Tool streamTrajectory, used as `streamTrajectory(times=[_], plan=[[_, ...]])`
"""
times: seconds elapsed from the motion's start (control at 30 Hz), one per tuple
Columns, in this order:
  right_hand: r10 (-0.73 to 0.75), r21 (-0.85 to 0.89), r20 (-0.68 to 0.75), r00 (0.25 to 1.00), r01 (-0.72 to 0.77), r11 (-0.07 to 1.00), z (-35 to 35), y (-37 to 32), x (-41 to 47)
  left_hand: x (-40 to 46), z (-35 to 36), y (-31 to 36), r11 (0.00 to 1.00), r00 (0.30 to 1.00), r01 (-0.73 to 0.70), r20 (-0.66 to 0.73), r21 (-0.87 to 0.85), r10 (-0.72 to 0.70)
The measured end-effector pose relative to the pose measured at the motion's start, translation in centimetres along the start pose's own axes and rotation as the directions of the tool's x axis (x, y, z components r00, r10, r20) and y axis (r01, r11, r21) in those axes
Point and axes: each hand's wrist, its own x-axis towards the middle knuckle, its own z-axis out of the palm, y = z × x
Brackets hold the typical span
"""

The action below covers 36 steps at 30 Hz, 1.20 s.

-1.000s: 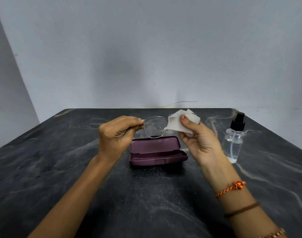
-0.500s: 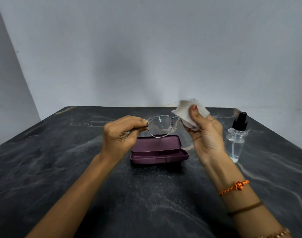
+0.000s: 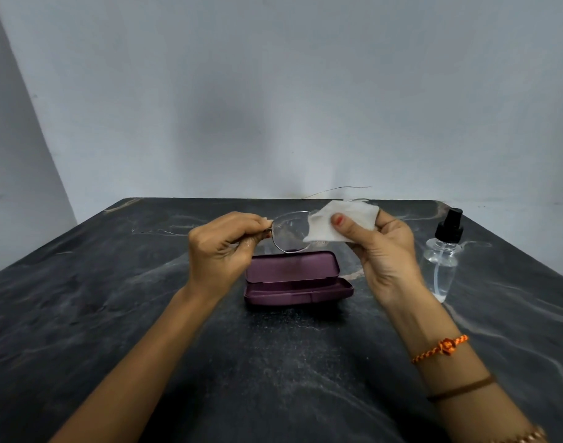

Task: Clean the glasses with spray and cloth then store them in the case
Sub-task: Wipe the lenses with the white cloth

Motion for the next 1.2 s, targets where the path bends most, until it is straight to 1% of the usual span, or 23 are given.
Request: streamTrajectory(times=[0.13,0.2,0.27,0.43,0.53,0.67,0.73,0.83,0.87,0.9,0.93,0.97,1.0,1.07,1.13,1.2], plan=[[0.052,0.024,0.109,0.993,-0.055,0.998,-0.5,-0.5,0.4,0.3,-0.5,-0.7,1.000,0.999,0.023,-0.033,0.012,-0.023],[0.077,0.053,0.091,0.993,-0.082,0.995,-0.5,-0.5,0.6,0.3,-0.5,-0.7,0.999,0.999,0.036,-0.038,0.004,-0.035],[0.087,0.072,0.040,0.995,-0.090,0.993,-0.5,-0.4,0.7,0.3,-0.5,-0.6,0.999,0.999,0.032,-0.028,-0.003,-0.032],[0.050,0.043,-0.040,0.998,-0.048,0.998,-0.1,-0.2,0.1,0.0,-0.1,-0.2,1.000,1.000,-0.015,0.022,-0.007,0.015],[0.055,0.049,-0.026,0.998,-0.053,0.997,0.2,0.1,0.0,0.0,0.1,-0.1,0.999,0.999,-0.037,0.034,0.008,0.036],[0.084,0.033,0.036,0.996,-0.085,0.996,-0.2,0.1,0.2,0.1,-0.3,-0.6,1.000,1.000,-0.010,-0.001,0.010,0.010],[0.083,-0.027,0.042,0.996,-0.081,0.996,-0.5,-0.2,0.3,0.1,-0.4,-0.7,1.000,1.000,0.001,-0.010,0.012,-0.001],[0.018,-0.208,-0.008,1.000,-0.019,0.978,-0.7,-0.6,0.2,0.3,-0.6,-1.1,1.000,1.000,0.015,-0.024,0.013,-0.014],[0.014,-0.217,-0.017,1.000,-0.018,0.976,-0.7,-0.6,0.1,0.2,-0.7,-1.2,1.000,0.999,0.019,-0.027,0.012,-0.019],[0.031,-0.181,-0.015,0.999,-0.033,0.983,-0.6,-0.5,0.1,0.2,-0.7,-1.2,1.000,1.000,0.018,-0.025,0.012,-0.018],[0.067,-0.096,-0.006,0.998,-0.067,0.993,-0.4,-0.4,0.1,0.1,-0.7,-1.2,1.000,1.000,0.013,-0.016,0.010,-0.013],[0.111,0.024,0.000,0.994,-0.111,0.994,-0.2,-0.3,0.1,0.1,-0.6,-1.2,1.000,1.000,0.006,-0.002,0.006,-0.006],[0.152,0.156,0.001,0.988,-0.151,0.976,0.1,-0.2,0.1,0.1,-0.5,-1.1,1.000,1.000,-0.002,0.013,0.000,0.002],[0.205,0.381,-0.008,0.979,-0.186,0.906,0.3,0.1,0.3,0.1,-0.4,-1.0,1.000,0.999,-0.013,0.038,-0.008,0.013],[0.209,0.482,-0.004,0.978,-0.182,0.857,0.5,0.3,0.2,0.1,-0.4,-1.0,1.000,0.999,-0.012,0.051,-0.015,0.013],[0.179,0.485,0.022,0.984,-0.167,0.859,0.8,0.4,0.1,0.1,-0.4,-1.0,1.000,0.998,-0.014,0.065,-0.017,0.015]])
